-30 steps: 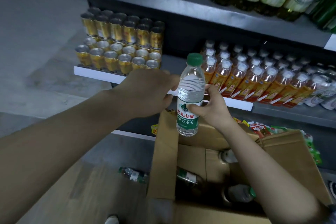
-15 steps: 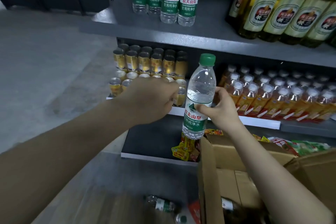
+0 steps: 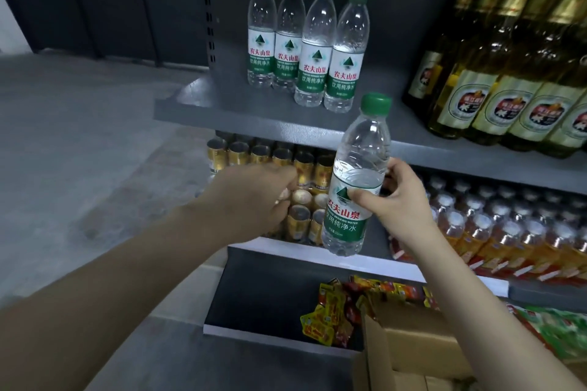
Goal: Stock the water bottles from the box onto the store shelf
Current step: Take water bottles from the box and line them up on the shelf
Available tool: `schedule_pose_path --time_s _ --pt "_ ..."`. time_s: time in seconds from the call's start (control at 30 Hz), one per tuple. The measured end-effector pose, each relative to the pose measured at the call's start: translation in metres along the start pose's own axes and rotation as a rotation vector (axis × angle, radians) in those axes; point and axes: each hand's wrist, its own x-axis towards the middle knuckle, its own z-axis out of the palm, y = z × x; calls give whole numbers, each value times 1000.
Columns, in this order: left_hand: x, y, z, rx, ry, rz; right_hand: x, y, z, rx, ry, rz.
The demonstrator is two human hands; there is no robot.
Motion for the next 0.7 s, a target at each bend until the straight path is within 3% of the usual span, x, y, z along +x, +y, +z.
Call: schedule_pose_path --time_s 0.2,0.47,0.7 --pt "30 -23 -3 -8 26 -53 44 -19 -2 43 -5 -64" --pt "74 -50 -13 -39 -82 -207 96 -38 10 67 -1 -135" --pt "107 -86 -22 -119 -99 -201 138 -53 31 98 -19 -162"
